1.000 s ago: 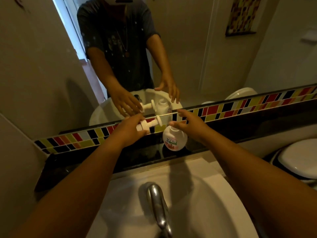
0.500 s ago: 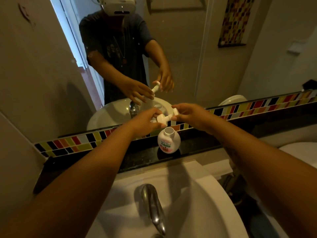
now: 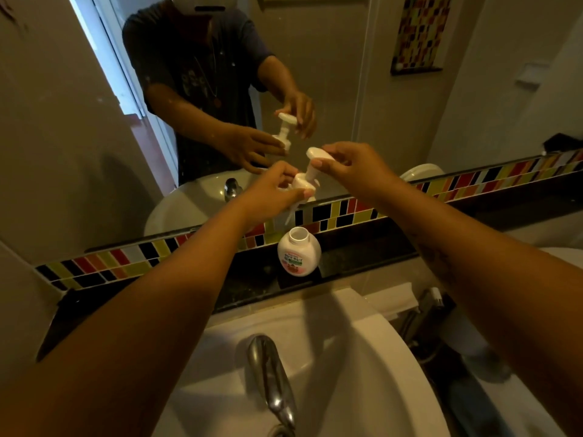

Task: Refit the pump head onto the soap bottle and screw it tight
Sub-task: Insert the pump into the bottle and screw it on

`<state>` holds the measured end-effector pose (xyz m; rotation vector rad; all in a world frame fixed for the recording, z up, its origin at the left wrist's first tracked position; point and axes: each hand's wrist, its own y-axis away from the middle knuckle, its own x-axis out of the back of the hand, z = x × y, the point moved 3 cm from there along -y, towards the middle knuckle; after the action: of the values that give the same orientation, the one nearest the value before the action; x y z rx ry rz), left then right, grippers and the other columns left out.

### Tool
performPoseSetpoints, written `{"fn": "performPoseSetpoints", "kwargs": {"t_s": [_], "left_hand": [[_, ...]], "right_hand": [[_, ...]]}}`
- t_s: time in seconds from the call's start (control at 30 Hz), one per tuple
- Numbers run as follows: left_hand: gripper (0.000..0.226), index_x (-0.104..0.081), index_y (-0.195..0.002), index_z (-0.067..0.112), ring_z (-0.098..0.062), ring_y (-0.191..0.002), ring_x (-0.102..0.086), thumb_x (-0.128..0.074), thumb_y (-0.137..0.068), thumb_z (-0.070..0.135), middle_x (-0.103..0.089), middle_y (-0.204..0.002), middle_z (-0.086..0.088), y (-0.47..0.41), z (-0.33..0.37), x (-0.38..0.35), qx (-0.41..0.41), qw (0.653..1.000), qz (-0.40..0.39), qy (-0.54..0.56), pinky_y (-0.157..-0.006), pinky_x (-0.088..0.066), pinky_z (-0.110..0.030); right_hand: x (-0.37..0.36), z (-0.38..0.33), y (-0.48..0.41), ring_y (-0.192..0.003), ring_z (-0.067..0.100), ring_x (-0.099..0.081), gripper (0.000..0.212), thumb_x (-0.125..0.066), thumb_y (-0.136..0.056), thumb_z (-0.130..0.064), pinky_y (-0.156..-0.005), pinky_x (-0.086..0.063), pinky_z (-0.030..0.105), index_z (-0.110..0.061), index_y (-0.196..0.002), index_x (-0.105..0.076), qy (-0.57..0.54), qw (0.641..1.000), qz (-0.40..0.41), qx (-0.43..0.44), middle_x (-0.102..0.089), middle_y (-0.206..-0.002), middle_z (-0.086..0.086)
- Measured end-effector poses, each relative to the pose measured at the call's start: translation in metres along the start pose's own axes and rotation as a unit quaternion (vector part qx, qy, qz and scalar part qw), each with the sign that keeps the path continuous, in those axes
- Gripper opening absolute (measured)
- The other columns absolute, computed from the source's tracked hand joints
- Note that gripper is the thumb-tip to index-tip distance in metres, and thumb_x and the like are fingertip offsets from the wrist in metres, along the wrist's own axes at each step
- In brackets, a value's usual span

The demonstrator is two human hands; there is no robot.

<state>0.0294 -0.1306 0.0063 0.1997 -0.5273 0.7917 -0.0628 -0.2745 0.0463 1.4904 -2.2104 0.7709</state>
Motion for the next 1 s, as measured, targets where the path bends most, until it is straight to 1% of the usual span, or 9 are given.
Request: {"fn": "performPoseSetpoints", "kwargs": {"t_s": [0.07, 0.1, 0.17, 0.3, 0.43, 0.57, 0.73, 0.87, 1.0], "left_hand": [[0.043, -0.047, -0.123, 0.023, 0.000, -0.088, -0.054, -0.068, -0.087, 0.031, -0.054, -0.104, 0.014, -0.001, 0.001, 0.000, 0.002, 1.000, 0.001, 0.012, -0.052, -0.044, -0.007], [0.042, -0.047, -0.122, 0.024, 0.001, -0.087, -0.054, -0.068, -0.086, 0.032, -0.054, -0.101, 0.017, -0.001, 0.000, 0.000, 0.002, 1.000, 0.001, 0.017, -0.051, -0.045, -0.006], [0.043, -0.047, -0.120, 0.027, 0.000, -0.092, -0.056, -0.070, -0.084, 0.034, -0.057, -0.105, 0.015, 0.000, -0.002, -0.002, 0.003, 1.000, 0.001, 0.024, -0.062, -0.046, -0.012], [0.048, -0.047, -0.121, 0.031, -0.012, -0.115, -0.053, -0.072, -0.081, 0.036, -0.056, -0.123, 0.007, -0.001, -0.015, -0.006, 0.001, 1.000, 0.002, 0.028, -0.087, -0.045, -0.030], [0.055, -0.047, -0.127, 0.027, -0.017, -0.120, -0.053, -0.073, -0.080, 0.039, -0.056, -0.133, 0.001, -0.003, -0.025, -0.009, 0.014, 1.000, -0.011, 0.014, -0.089, -0.045, -0.033], [0.051, -0.048, -0.125, 0.026, -0.020, -0.120, -0.055, -0.072, -0.081, 0.037, -0.058, -0.133, -0.001, -0.002, -0.032, -0.010, 0.029, 0.999, -0.022, 0.010, -0.095, -0.047, -0.039], [0.047, -0.053, -0.123, 0.024, -0.015, -0.114, -0.056, -0.073, -0.081, 0.031, -0.060, -0.126, 0.002, 0.003, -0.043, -0.017, 0.038, 0.998, -0.036, 0.036, -0.089, -0.047, -0.034], [0.044, -0.055, -0.121, 0.024, -0.002, -0.098, -0.054, -0.073, -0.081, 0.030, -0.060, -0.111, 0.013, 0.005, -0.051, -0.022, 0.051, 0.998, -0.031, 0.037, -0.072, -0.043, -0.024], [0.043, -0.055, -0.120, 0.025, -0.008, -0.107, -0.053, -0.073, -0.081, 0.026, -0.058, -0.116, 0.010, 0.006, -0.059, -0.026, 0.044, 0.998, -0.026, 0.036, -0.074, -0.043, -0.023]], "right_hand": [[-0.003, -0.002, -0.002, -0.103, 0.014, -0.055, 0.050, -0.060, -0.087, -0.034, -0.077, -0.045, 0.018, -0.011, -0.131, -0.053, -0.019, 1.000, 0.004, 0.006, -0.061, -0.125, 0.005], [-0.005, -0.003, -0.003, -0.104, 0.012, -0.054, 0.052, -0.061, -0.087, -0.032, -0.074, -0.043, 0.014, -0.011, -0.133, -0.051, -0.021, 1.000, 0.003, 0.010, -0.059, -0.128, 0.005], [-0.010, -0.003, -0.006, -0.107, 0.013, -0.055, 0.054, -0.063, -0.086, -0.030, -0.072, -0.041, 0.012, -0.011, -0.135, -0.050, -0.013, 1.000, 0.000, 0.019, -0.059, -0.132, 0.008], [-0.017, 0.001, -0.009, -0.107, 0.012, -0.054, 0.055, -0.064, -0.086, -0.029, -0.080, -0.042, 0.017, -0.010, -0.135, -0.050, 0.010, 1.000, -0.011, 0.023, -0.059, -0.133, 0.010], [-0.023, 0.012, -0.009, -0.115, 0.023, -0.058, 0.055, -0.063, -0.085, -0.033, -0.088, -0.045, 0.027, -0.010, -0.134, -0.052, 0.021, 0.999, -0.030, 0.010, -0.061, -0.131, 0.011], [-0.027, 0.017, -0.006, -0.115, 0.025, -0.058, 0.053, -0.063, -0.085, -0.033, -0.090, -0.046, 0.030, -0.010, -0.132, -0.053, 0.020, 0.999, -0.031, 0.004, -0.061, -0.130, 0.012], [-0.034, 0.026, -0.001, -0.115, 0.026, -0.057, 0.047, -0.060, -0.088, -0.029, -0.088, -0.044, 0.030, -0.011, -0.131, -0.054, 0.021, 0.998, -0.057, -0.013, -0.061, -0.130, 0.012], [-0.039, 0.038, 0.002, -0.118, 0.027, -0.057, 0.048, -0.060, -0.088, -0.029, -0.090, -0.045, 0.032, -0.012, -0.133, -0.054, 0.012, 0.997, -0.067, -0.040, -0.060, -0.133, 0.011], [-0.046, 0.046, 0.006, -0.121, 0.028, -0.055, 0.048, -0.059, -0.089, -0.028, -0.088, -0.044, 0.031, -0.014, -0.134, -0.052, 0.010, 0.996, -0.075, -0.054, -0.058, -0.135, 0.012]]}}
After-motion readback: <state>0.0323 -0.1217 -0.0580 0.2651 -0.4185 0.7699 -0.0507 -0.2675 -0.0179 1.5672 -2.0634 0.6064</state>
